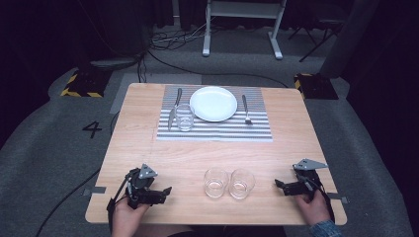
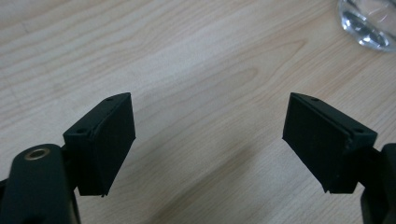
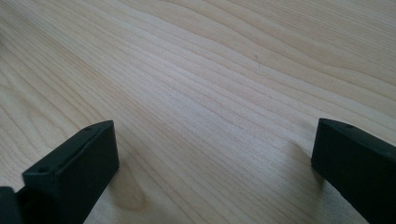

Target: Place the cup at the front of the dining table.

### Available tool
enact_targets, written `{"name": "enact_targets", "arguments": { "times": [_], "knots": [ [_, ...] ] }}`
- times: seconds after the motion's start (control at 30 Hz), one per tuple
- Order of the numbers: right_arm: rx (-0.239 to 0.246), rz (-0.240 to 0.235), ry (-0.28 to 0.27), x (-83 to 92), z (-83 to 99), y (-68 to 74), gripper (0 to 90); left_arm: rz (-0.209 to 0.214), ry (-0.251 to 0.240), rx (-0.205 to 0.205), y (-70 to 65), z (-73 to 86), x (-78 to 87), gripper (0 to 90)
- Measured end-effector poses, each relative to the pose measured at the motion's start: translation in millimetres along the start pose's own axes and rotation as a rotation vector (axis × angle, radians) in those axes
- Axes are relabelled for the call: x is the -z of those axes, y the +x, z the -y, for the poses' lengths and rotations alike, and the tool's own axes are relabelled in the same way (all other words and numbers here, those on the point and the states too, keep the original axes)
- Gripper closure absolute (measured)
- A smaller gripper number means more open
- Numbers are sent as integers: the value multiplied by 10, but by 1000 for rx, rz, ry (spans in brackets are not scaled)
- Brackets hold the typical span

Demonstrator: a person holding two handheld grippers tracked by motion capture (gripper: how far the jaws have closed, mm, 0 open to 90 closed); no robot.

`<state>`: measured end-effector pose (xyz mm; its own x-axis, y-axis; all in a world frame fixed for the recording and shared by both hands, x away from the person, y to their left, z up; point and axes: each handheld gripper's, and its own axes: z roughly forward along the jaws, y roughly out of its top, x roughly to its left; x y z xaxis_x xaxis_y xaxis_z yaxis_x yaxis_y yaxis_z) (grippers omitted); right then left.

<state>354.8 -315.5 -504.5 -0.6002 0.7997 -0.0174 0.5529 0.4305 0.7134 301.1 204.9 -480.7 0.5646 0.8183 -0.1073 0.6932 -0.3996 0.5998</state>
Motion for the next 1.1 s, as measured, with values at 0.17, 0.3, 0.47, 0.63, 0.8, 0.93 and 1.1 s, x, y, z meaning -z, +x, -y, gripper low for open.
{"name": "enact_targets", "arguments": {
  "times": [0.17,0.3,0.47,0.63,0.8,0.93,1.1],
  "knots": [
    [0,0,0,0,0,0,7,-6,52,3,-23,18,-71,162],
    [-1,0,0,0,0,1,7,-37,45,-10,-37,17,-79,157],
    [0,0,0,0,0,0,7,-53,-46,-87,-55,113,-158,101],
    [-3,0,1,1,0,3,7,-42,-74,-80,-54,148,-186,31],
    [0,0,0,0,0,0,7,-49,-77,-87,-49,147,-183,30],
    [0,0,0,0,0,0,7,-46,-74,-83,-52,148,-183,30],
    [0,0,0,0,0,0,7,-49,-74,-85,-51,147,-182,29]
  ]
}}
